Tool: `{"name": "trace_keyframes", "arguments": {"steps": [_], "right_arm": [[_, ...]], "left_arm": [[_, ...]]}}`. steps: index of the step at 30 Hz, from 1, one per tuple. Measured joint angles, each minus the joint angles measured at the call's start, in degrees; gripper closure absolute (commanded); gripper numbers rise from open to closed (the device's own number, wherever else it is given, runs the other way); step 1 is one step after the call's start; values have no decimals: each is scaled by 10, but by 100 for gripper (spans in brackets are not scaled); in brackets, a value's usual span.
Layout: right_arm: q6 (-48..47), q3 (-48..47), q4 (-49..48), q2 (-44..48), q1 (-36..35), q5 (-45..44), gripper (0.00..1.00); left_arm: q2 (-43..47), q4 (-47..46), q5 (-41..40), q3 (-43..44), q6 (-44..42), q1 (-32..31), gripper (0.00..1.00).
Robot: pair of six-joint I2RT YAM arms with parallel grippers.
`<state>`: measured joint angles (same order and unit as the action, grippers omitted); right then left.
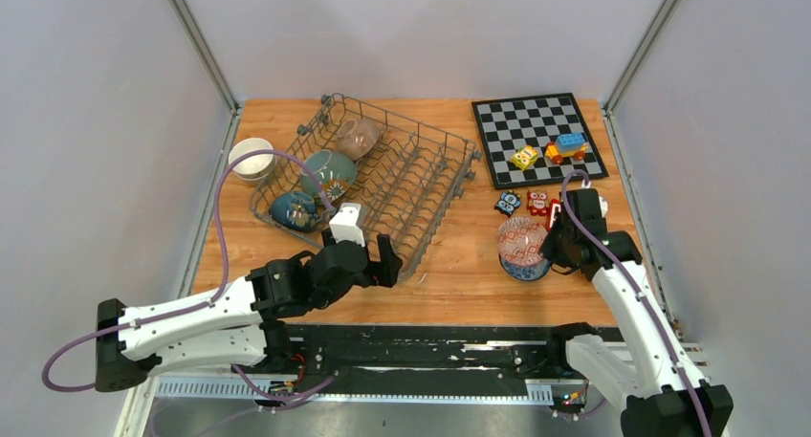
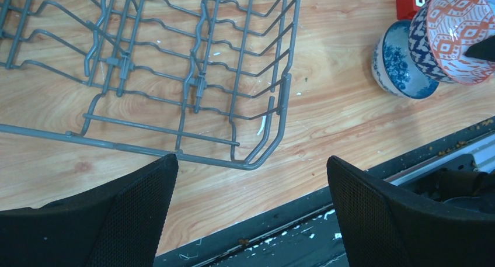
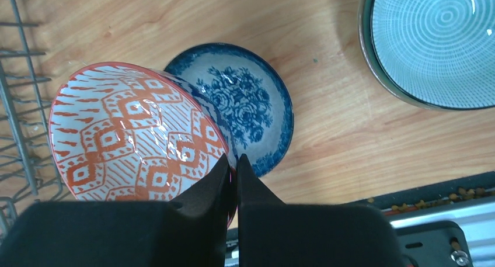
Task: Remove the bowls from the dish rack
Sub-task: Place the bowl with the bowl.
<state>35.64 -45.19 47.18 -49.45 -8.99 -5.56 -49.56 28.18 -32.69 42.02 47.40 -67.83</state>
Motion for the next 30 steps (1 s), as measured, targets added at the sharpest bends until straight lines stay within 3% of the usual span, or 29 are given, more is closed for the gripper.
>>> {"name": "trace_keyframes", "arguments": {"steps": [27, 30], "right_arm": [[23, 111, -99, -6, 42, 1, 97], [23, 112, -103, -6, 43, 1, 93]], "left_arm": [[-7, -11, 1, -17, 26, 0, 2], [-9, -11, 1, -17, 26, 0, 2]]}}
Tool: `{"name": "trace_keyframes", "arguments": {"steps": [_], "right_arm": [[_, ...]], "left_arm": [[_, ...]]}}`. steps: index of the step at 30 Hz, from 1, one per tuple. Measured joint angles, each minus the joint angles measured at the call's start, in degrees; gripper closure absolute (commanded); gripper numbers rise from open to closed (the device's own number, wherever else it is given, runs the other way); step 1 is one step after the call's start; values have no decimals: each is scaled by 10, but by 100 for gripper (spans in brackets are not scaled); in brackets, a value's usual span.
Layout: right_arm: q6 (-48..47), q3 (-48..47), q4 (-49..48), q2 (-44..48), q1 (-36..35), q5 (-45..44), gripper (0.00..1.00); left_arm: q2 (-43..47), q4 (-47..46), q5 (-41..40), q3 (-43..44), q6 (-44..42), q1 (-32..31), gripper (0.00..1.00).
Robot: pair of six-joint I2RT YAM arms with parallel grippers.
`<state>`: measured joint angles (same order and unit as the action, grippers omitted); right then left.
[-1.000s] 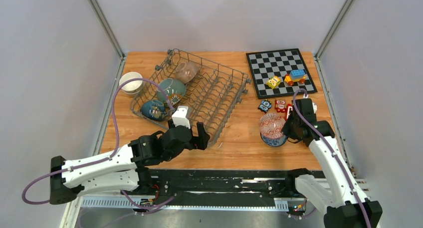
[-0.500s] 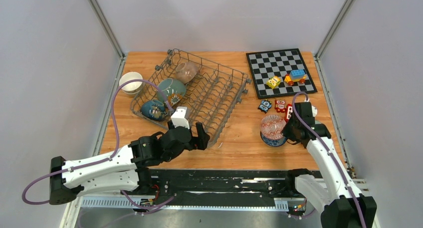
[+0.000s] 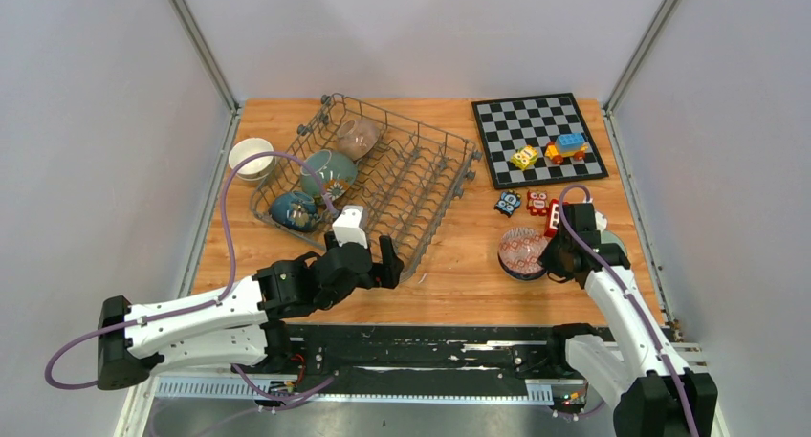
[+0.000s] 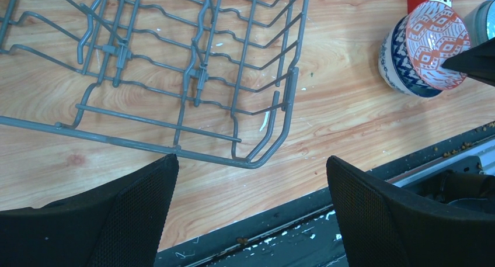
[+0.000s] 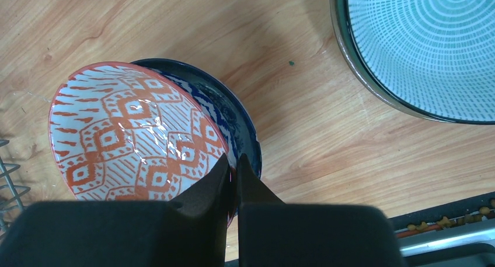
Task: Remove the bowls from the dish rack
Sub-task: Place the bowl with the bowl.
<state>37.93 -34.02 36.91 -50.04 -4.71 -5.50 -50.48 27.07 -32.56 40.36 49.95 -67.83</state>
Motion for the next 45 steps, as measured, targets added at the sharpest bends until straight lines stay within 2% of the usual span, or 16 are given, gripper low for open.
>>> {"name": "trace_keyframes", "arguments": {"steps": [3, 14, 20, 23, 29, 34, 38, 45], "right_arm": [[0, 2, -4, -2, 0, 1, 86], [2, 7, -13, 2, 3, 13, 70], [2, 7, -9, 14, 3, 20, 55], [-2, -2, 9, 24, 3, 24, 52], [-8, -19, 41, 27, 3, 14, 54], [-18, -31, 55, 28, 3, 6, 63], [-20, -31, 62, 21, 3, 3, 66], [-21, -31, 63, 2, 3, 6, 84]], "left_arm": [[0, 0, 0, 0, 0, 0, 2], [-4, -2, 4, 0, 0, 0, 2], [-9, -4, 5, 0, 0, 0, 2], [-12, -9, 9, 0, 0, 0, 2], [-21, -14, 15, 0, -1, 0, 2], [-23, -15, 15, 0, -3, 0, 2], [-23, -15, 15, 0, -3, 0, 2], [-23, -15, 15, 0, -5, 0, 2]]}}
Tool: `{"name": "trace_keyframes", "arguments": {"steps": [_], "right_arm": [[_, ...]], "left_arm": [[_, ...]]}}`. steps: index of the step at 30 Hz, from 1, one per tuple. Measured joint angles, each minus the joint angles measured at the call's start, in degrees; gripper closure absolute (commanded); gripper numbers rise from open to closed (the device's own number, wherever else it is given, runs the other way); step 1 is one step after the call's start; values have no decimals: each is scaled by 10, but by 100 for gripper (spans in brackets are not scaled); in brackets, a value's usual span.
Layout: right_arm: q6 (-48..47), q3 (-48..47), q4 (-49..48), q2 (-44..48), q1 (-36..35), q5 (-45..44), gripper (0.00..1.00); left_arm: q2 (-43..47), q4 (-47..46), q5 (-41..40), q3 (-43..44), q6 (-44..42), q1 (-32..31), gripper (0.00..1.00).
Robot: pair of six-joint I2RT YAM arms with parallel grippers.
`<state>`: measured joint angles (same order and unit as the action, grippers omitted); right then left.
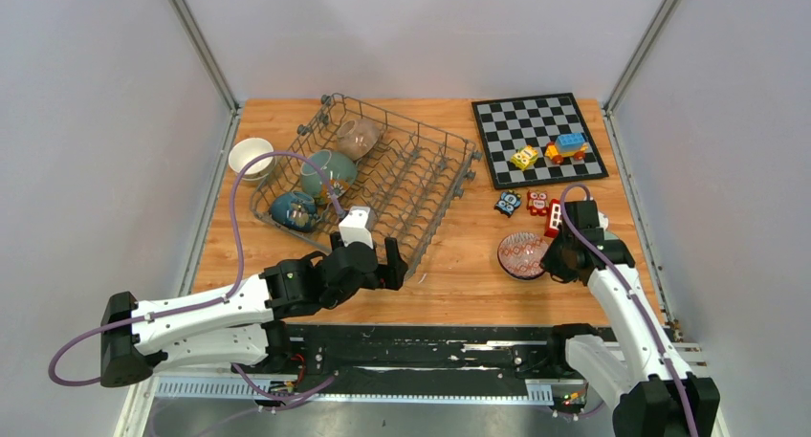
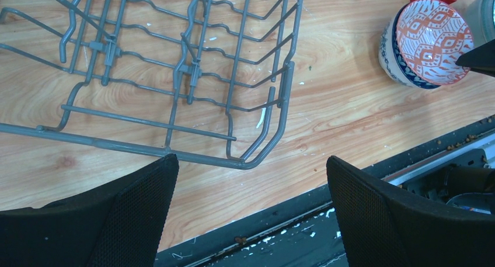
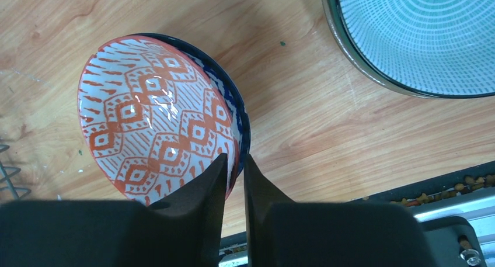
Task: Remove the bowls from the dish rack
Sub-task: Place the bowl with the bowl.
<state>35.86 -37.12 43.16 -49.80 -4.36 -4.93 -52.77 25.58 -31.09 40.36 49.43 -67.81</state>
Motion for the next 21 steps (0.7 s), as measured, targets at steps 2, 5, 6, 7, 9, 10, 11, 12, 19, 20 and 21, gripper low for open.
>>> {"name": "trace_keyframes", "arguments": {"steps": [2, 5, 6, 7, 9, 10, 11, 12, 19, 20, 21], "right_arm": [[0, 0, -1, 0, 0, 3, 87], [1, 0, -3, 0, 0, 5, 93], [2, 0, -3, 1, 0, 4, 95], [2, 0, -5, 1, 0, 4, 96], [2, 0, -7, 2, 0, 5, 96], [3, 0, -7, 2, 0, 6, 96], [3, 0, -7, 2, 0, 7, 96], [3, 0, -6, 3, 0, 7, 96], [9, 10, -7, 26, 0, 9, 97], [11, 12, -8, 32, 0, 10, 97], [13, 14, -9, 38, 1, 11, 97]], "left_arm": [[0, 0, 0, 0, 0, 0, 1], [0, 0, 0, 0, -2, 0, 1], [0, 0, 0, 0, -4, 0, 1], [0, 0, 0, 0, -4, 0, 1], [0, 0, 0, 0, -7, 0, 1], [0, 0, 0, 0, -8, 0, 1], [0, 0, 0, 0, -9, 0, 1], [0, 0, 0, 0, -10, 0, 1], [-2, 0, 0, 0, -12, 0, 1], [-3, 0, 0, 0, -12, 0, 1], [-3, 0, 0, 0, -12, 0, 1]]}}
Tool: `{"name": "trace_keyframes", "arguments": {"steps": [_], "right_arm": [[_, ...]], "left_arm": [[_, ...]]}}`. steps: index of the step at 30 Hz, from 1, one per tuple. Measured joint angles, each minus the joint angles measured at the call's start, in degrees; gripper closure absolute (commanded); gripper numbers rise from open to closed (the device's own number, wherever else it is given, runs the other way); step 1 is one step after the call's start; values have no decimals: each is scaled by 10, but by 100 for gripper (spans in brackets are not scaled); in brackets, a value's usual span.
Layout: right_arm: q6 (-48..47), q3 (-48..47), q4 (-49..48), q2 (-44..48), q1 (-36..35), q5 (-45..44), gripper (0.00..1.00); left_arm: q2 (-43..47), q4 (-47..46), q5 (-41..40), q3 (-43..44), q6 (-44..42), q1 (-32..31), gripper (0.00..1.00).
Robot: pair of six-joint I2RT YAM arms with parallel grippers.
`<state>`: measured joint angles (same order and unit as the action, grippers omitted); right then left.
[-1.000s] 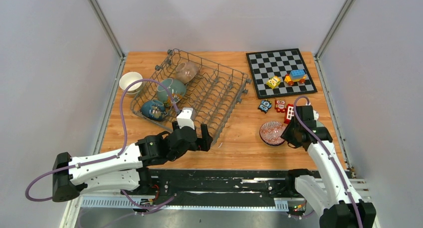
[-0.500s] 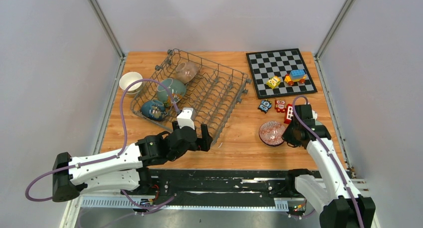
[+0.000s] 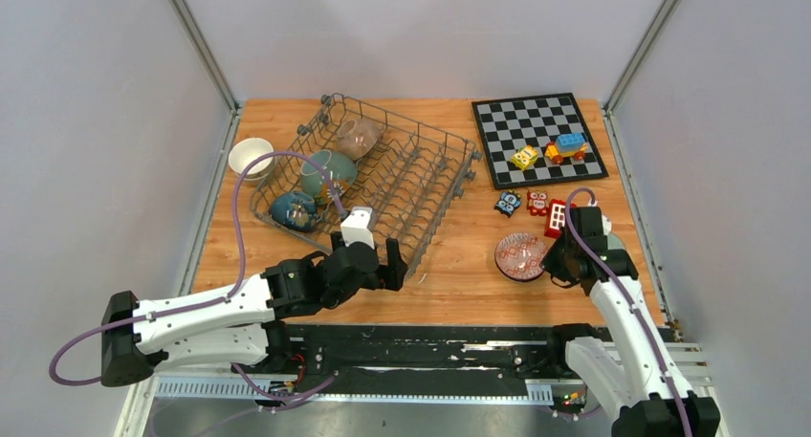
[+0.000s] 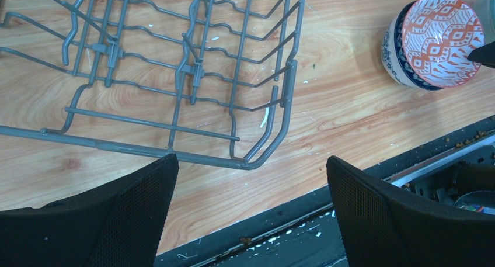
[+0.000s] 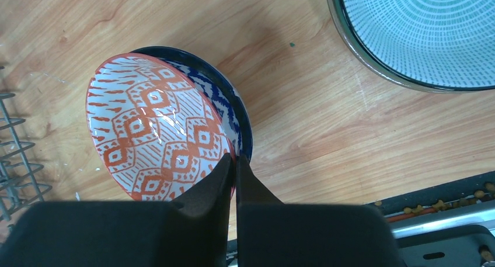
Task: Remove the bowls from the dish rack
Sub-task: Place the bowl with the bowl.
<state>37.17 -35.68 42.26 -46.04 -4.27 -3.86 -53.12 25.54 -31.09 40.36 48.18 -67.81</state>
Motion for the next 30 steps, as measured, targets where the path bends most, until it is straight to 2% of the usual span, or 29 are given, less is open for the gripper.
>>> {"name": "trace_keyframes", "arguments": {"steps": [26, 28, 30], "right_arm": [[31, 67, -53, 54, 60, 77, 96], [31, 68, -56, 54, 61, 79, 91], [31, 69, -58, 55, 62, 82, 82]], "left_arm": [[-14, 0, 0, 0, 0, 0, 1], [-16, -1, 0, 0, 0, 0, 1], [-19, -2, 0, 0, 0, 0, 1]]}}
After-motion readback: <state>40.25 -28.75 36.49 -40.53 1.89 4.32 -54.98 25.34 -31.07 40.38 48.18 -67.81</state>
